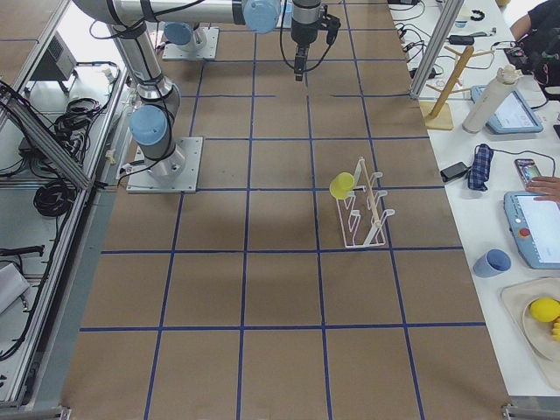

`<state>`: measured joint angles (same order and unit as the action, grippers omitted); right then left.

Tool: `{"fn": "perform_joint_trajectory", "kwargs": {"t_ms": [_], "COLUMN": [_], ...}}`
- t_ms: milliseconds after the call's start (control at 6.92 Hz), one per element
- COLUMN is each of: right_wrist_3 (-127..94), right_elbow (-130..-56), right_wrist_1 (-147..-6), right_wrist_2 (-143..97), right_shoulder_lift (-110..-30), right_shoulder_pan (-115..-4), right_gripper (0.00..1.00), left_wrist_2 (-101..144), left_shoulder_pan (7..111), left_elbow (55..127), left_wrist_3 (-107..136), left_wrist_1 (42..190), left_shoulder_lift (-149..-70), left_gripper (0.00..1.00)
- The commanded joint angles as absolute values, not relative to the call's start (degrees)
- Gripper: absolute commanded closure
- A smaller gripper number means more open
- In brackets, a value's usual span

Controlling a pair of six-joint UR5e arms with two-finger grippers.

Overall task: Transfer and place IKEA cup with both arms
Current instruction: 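Move the right gripper down over the yellow cup on the wire rack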

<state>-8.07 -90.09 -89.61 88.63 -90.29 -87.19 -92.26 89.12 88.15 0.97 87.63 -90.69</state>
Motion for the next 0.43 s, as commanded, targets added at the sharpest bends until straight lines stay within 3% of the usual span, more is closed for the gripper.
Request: {"fn": "perform_joint_trajectory", "kwargs": {"t_ms": [0, 289], "right_wrist_3": [-3.21, 12.21], "right_elbow": [-90.00, -88.25], "right_wrist_1": [-90.43, -90.44], "right_wrist_2": [89.64, 91.23], "right_shoulder_lift": [-89.65, -87.21], "right_shoulder_pan": [-86.40, -77.05], "right_gripper": [0.00, 0.00], "left_wrist_2": [-92.28, -92.20], "left_shoulder_pan": [89.12, 89.12], "left_elbow": [88.15, 88.15], "left_wrist_3": [0.97, 0.97], "left_wrist_1": [87.63, 87.63], "left_shoulder_lift": [-90.62, -90.70], "left_gripper": [0.00, 0.00]}}
